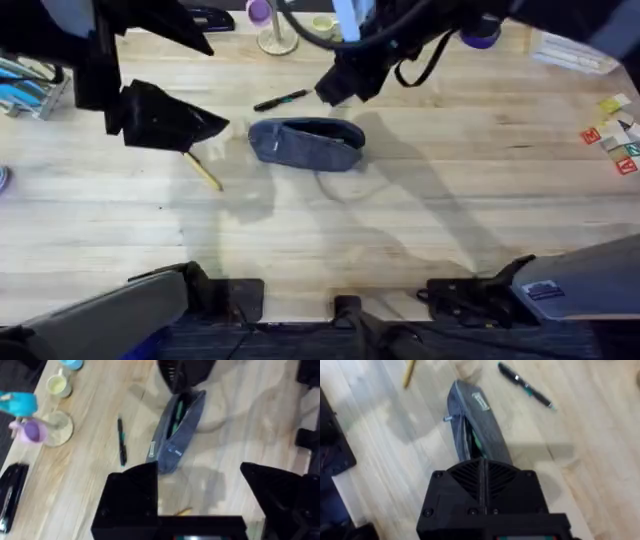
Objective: Unzip the bag, pick up the pens from the table one at a time and place them inside, then zip the bag closed.
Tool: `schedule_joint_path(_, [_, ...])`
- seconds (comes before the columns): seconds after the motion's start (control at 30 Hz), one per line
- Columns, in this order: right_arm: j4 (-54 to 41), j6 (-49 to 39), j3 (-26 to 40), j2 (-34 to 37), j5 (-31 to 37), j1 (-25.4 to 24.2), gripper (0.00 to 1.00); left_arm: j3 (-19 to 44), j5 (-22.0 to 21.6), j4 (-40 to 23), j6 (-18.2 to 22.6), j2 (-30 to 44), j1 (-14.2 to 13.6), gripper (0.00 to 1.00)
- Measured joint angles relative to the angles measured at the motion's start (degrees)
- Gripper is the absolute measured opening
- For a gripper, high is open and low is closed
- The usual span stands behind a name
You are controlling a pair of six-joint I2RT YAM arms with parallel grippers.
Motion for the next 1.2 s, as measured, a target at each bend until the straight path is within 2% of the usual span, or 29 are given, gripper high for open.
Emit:
schedule_joint_path(0.2, [-1.4,-0.7,0.0,3.1,0.0,0.6,0.03,0.0,-4.8,4.3,-7.6,0.0,0.0,0.995])
schedule_joint_path(0.37, [-1.2,-4.1,0.0,4.3,0.0,2.1,0.03,0.0,-7.2,4.7,-11.2,0.0,0.0,0.994])
schedule_joint_path(0.77, [0.0,-9.4,0.0,10.3,0.1,3.2,0.03,0.0,-8.5,4.5,-12.8,0.0,0.0,0.994])
schedule_joint_path(1.2, [2.2,-10.5,0.0,15.6,0.2,3.2,0.03,0.0,-9.4,4.6,-12.8,0.0,0.0,0.995])
